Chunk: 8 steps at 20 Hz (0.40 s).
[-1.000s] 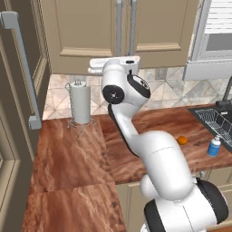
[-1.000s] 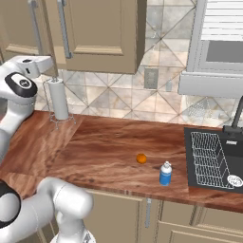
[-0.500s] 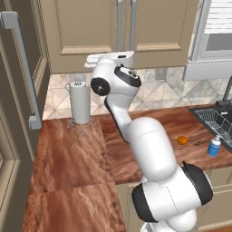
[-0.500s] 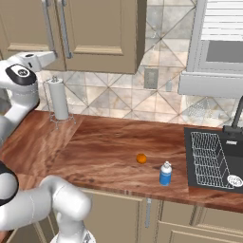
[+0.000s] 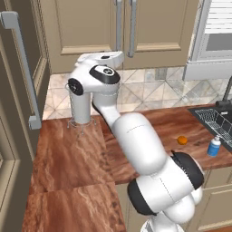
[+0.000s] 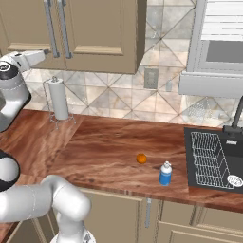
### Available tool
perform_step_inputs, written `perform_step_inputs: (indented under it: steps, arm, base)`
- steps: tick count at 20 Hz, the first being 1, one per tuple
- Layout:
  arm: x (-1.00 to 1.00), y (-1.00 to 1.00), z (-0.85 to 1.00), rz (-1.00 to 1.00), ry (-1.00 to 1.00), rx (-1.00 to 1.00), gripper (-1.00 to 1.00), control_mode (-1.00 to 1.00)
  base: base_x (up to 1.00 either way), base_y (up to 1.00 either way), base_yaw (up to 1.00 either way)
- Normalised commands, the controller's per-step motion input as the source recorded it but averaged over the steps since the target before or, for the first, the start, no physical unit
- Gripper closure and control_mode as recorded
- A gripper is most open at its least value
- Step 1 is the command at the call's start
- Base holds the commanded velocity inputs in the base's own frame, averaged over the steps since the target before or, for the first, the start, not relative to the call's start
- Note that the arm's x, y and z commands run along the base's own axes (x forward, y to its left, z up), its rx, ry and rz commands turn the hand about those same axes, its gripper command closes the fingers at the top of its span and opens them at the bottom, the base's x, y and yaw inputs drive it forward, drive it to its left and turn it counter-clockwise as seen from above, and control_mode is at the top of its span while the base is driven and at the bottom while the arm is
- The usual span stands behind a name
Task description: Open the cabinet. Pick the soap dispenser and place it next to the sink. Then close the cabinet.
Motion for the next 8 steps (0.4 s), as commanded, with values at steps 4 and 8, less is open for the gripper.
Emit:
perform_step_inputs:
  steps: [4,8]
  arm:
    - [0.00,0.04,0.00,-0.06,0.00,0.00,-1.00,-1.00]
    - [0.00,0.00,0.00,0.00,0.00,0.00,-1.00,-1.00]
  base:
    - [0.00,0.00,0.00]
    - [0.00,0.00,0.00]
